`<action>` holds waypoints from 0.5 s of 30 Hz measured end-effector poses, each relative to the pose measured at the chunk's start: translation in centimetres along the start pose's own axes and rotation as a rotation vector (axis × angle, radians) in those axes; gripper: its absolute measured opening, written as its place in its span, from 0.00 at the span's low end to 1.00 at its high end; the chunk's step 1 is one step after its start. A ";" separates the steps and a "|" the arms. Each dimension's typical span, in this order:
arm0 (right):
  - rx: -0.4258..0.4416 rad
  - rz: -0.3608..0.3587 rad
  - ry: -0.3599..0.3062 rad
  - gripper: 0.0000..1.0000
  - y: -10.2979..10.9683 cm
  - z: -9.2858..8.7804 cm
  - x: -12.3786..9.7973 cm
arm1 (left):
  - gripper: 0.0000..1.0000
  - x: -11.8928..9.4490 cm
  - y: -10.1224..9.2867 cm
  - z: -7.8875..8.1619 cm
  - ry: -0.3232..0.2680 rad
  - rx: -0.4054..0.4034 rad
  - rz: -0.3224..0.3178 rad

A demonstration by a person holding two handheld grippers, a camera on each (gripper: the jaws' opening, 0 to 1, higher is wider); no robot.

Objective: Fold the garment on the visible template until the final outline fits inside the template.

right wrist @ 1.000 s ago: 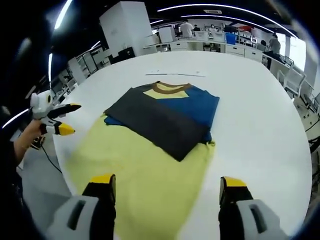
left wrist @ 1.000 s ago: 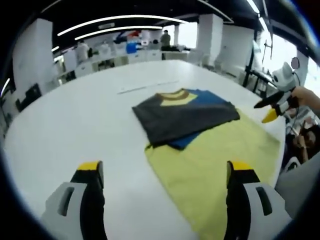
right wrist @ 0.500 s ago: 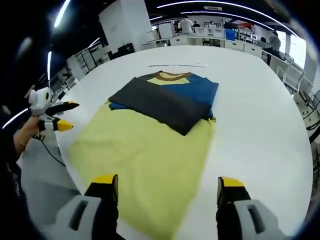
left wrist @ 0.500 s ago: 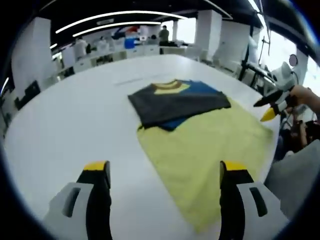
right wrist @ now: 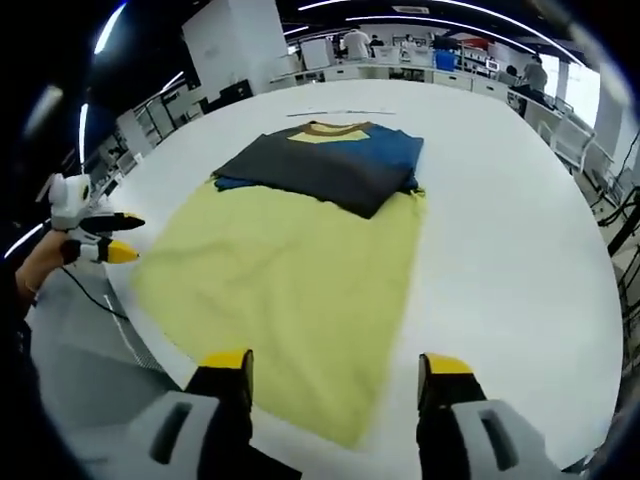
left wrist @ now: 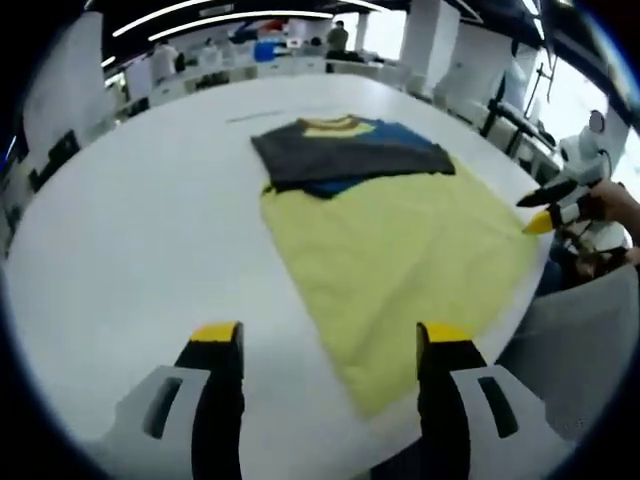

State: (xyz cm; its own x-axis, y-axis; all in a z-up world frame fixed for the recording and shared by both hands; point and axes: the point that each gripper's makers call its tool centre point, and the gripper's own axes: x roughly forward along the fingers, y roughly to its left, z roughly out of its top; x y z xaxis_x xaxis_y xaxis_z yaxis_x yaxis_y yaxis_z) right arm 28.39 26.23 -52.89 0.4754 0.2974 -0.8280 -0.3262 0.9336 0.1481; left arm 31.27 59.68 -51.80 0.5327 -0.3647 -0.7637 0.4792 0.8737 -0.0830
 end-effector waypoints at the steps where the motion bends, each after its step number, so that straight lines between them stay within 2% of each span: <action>1: 0.003 -0.002 0.005 0.64 0.0 -0.3 0.0 | 0.65 0.0 -0.2 -0.4 0.012 0.002 0.001; 3: 0.015 -0.004 0.008 0.61 0.0 -0.6 -0.2 | 0.61 -0.2 -0.6 -0.9 0.034 -0.011 0.000; 4: 0.023 -0.002 0.012 0.60 0.1 -0.8 -0.3 | 0.59 -0.2 -1.2 -1.4 0.052 -0.002 -0.026; 8: 0.031 -0.010 0.021 0.58 0.0 -1.6 -0.7 | 0.56 -0.2 -1.8 -1.9 0.053 -0.007 -0.032; 13: 0.048 -0.021 0.028 0.50 -0.2 -2.4 -1.0 | 0.51 -0.1 -2.1 -2.8 0.081 -0.049 -0.033; 15: 0.060 -0.021 0.036 0.44 -0.2 -2.8 -1.0 | 0.46 -0.1 -2.2 -3.1 0.098 -0.056 -0.031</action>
State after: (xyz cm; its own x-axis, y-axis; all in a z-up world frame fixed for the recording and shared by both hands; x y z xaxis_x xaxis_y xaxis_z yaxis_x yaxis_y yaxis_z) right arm 25.71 25.18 -53.57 0.4520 0.2710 -0.8498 -0.2666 0.9502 0.1612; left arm 28.01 58.84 -53.56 0.4460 -0.3608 -0.8191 0.4534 0.8801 -0.1408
